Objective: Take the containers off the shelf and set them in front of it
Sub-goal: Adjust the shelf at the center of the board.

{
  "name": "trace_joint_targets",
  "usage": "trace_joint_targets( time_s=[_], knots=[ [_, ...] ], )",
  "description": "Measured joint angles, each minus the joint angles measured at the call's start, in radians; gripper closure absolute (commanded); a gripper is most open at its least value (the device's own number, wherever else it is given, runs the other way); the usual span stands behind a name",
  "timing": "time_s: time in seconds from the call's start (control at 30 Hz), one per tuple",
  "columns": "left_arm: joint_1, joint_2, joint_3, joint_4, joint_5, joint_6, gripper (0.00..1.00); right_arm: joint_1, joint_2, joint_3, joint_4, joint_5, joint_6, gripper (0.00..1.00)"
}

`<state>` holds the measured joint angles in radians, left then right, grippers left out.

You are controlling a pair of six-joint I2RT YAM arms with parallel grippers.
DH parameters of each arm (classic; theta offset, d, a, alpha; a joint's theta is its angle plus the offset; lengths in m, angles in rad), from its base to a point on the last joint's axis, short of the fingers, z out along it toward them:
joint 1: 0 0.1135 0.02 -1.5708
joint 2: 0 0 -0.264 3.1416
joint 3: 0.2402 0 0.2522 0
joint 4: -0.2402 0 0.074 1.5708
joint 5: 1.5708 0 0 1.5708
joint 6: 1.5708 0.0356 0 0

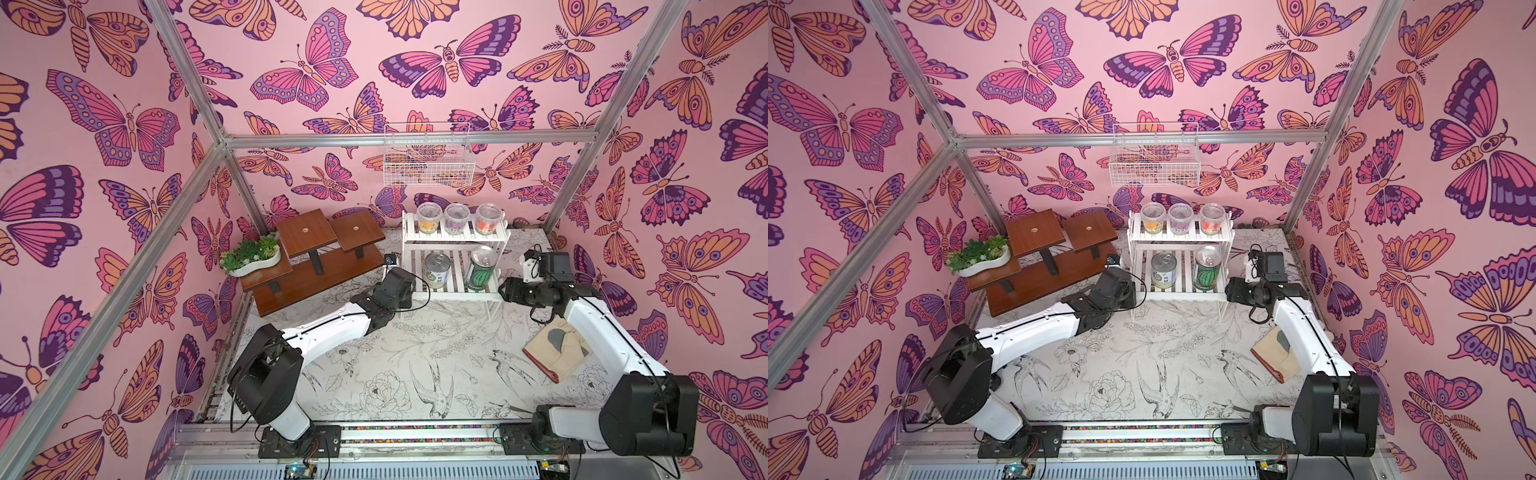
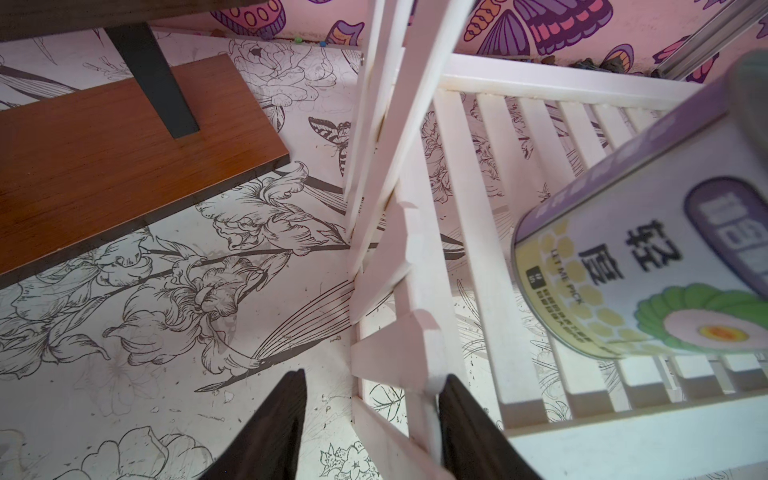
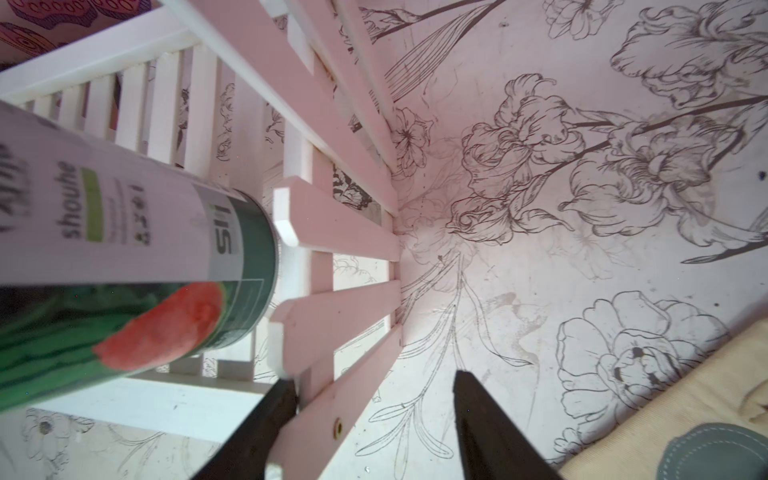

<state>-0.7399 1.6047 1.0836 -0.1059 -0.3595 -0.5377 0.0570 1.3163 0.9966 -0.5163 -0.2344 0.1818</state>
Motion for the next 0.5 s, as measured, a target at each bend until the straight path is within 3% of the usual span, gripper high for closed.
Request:
trace_joint_targets(
  time_s=[0.33, 0.5],
  knots=[
    [-0.003, 0.0, -0.007, 0.027, 0.023, -0.014, 0.68, 0.012, 0.0, 0.0, 0.011, -0.075, 0.001, 0.8],
    [-0.01, 0.0, -0.011, 0.047, 0.038, -0.029, 0.84, 0.017, 0.0, -0.001, 0.02, -0.082, 0.002, 0.9]
  ],
)
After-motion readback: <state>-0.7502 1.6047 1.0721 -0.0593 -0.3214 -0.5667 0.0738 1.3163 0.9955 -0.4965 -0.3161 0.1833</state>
